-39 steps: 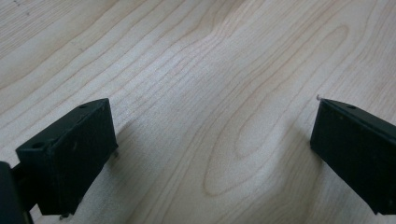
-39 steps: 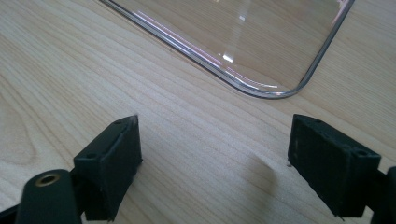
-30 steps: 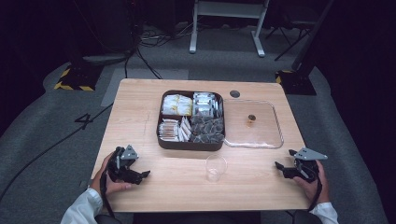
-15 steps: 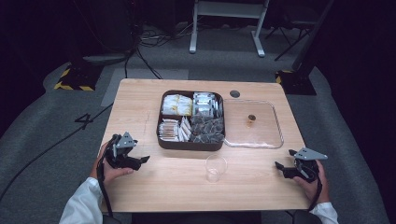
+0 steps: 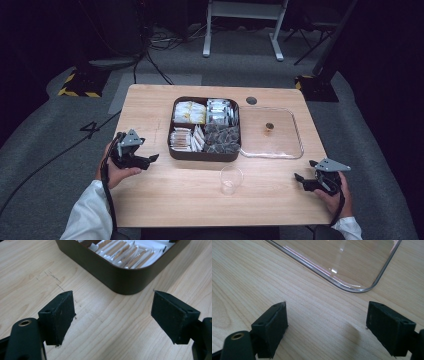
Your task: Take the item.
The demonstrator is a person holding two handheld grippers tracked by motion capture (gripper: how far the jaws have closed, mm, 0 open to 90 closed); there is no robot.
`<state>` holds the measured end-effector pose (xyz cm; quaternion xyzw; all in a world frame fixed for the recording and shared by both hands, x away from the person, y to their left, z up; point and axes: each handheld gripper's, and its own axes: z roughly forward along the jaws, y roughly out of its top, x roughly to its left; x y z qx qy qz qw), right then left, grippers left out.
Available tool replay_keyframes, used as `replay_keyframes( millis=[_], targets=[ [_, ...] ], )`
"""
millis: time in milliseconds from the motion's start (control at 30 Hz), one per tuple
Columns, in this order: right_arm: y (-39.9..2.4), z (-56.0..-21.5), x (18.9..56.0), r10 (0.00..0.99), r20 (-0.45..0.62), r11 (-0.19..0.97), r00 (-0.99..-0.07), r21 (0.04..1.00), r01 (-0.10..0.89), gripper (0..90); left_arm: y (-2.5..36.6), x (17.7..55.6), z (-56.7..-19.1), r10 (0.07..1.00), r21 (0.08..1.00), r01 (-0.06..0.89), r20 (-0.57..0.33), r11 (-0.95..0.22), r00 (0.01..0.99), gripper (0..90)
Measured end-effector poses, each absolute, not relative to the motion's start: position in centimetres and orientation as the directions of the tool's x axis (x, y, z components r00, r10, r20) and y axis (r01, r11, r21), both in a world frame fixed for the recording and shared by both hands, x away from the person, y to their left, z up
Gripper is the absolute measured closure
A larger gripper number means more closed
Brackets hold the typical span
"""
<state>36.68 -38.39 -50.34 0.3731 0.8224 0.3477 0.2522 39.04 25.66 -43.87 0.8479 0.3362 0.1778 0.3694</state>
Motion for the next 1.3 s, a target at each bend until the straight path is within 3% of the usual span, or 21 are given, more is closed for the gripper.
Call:
replay_keyframes(
  millis=[967, 1300],
  targets=[
    [-38.4, -50.3, 36.7, 0.791, -0.148, 0.475, -0.594, 0.759, 0.444, 17.6, 23.8, 43.4, -41.5, 0.698, 0.775, 0.394, 0.083, -0.494, 0.712, 20.6],
    [-38.5, -50.3, 36.8, 0.79, -0.146, 0.475, -0.595, 0.759, 0.445, 17.6, 21.5, 46.4, -40.4, 0.67, 0.769, 0.37, 0.101, -0.522, 0.735, 25.4]
  ],
)
